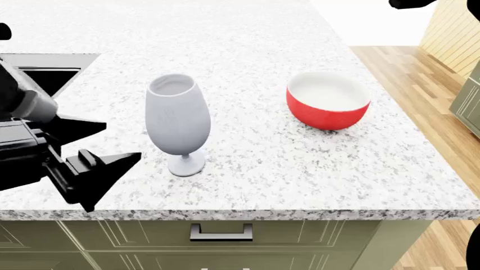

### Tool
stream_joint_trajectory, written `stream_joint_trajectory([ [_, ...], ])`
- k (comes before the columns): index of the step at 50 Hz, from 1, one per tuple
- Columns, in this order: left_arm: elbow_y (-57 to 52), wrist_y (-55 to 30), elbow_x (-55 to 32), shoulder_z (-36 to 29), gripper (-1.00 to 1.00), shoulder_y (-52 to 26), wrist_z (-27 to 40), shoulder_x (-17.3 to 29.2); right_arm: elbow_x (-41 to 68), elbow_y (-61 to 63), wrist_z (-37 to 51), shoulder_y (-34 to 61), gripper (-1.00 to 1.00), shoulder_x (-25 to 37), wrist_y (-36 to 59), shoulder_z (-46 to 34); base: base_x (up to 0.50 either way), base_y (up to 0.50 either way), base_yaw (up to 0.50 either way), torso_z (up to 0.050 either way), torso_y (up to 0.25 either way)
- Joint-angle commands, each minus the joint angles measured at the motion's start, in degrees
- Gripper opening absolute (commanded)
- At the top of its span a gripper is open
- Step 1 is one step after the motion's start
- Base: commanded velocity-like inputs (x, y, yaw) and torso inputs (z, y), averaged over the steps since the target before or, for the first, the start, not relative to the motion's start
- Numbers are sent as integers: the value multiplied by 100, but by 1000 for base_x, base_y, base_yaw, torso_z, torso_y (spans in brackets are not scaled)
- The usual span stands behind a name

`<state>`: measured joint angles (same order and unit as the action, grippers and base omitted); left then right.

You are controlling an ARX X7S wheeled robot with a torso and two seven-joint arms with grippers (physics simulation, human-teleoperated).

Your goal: Pick the wine glass and bowl and place them in the sink. Then turn on the water.

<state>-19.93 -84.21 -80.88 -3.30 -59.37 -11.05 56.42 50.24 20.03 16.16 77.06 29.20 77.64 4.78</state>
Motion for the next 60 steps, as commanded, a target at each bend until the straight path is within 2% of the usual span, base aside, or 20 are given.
stream_joint_trajectory([
  [1, -102, 348, 742, -645, 100, 104, -187, -183, 71, 15, 54, 3, 100, -1, 25, 12, 0, 0, 0, 0, 0],
  [11, -53, 588, 914, -843, 100, 94, 92, -676, 70, -24, 46, -106, 100, 25, -74, 18, 0, 0, 0, 0, 0],
  [20, 151, 1032, 1347, -1060, 100, 137, 33, -987, 94, -38, 48, -175, 100, 47, -112, 17, 0, 0, 0, 0, 0],
  [34, 258, 1269, 1456, -1055, 100, 301, 67, -1027, 96, -83, 55, -183, 100, 25, -182, -86, 0, 0, 0, 0, 0],
  [59, 651, 1661, 1851, -1415, 100, 169, -170, -1350, 177, -84, 100, -219, 100, 82, -218, -98, 0, 0, 0, 0, 0],
  [60, 657, 1679, 1860, -1423, -100, 162, -186, -1358, 179, -84, 102, -224, 100, 88, -220, -96, 0, 0, 0, 0, 0],
])
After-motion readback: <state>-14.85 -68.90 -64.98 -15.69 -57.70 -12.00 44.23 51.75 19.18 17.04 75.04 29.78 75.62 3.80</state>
